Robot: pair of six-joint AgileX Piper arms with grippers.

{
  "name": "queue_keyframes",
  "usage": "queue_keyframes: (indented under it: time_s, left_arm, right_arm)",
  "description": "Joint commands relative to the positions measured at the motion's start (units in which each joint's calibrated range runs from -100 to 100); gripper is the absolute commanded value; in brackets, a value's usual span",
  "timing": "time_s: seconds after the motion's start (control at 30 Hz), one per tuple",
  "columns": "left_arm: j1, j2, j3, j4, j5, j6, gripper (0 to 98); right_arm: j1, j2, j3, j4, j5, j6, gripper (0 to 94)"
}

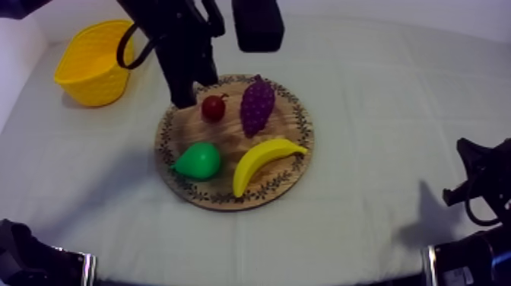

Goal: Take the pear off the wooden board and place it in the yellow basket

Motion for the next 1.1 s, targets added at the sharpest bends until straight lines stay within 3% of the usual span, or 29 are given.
queue_keyframes:
  time_s: [0.0, 0.4, 0.53, 0.77, 1.07]
  left_arm:
    - [0.10, 0.06, 0.17, 0.09, 0.14, -0.58, 3.2]
    - [0.47, -1.03, 6.22, -1.19, 0.33, 4.49, 43.7]
    - [0.49, -1.55, 8.12, -1.48, 0.38, 5.34, 66.4]
    - [0.52, -1.67, 9.82, -1.77, 0.41, 5.57, 88.3]
    - [0.87, -0.76, 10.56, -2.36, 0.42, 6.26, 96.0]
  right_arm:
    - [-0.01, -0.03, -0.02, 0.01, 0.02, 0.00, 0.4]
    - [-0.01, -0.03, -0.02, 0.01, 0.02, 0.02, 0.4]
    - [-0.01, -0.03, -0.02, 0.01, 0.02, 0.01, 0.4]
    - [-0.01, -0.03, -0.02, 0.01, 0.02, 0.00, 0.4]
    - [-0.01, -0.03, -0.02, 0.01, 0.02, 0.00, 0.4]
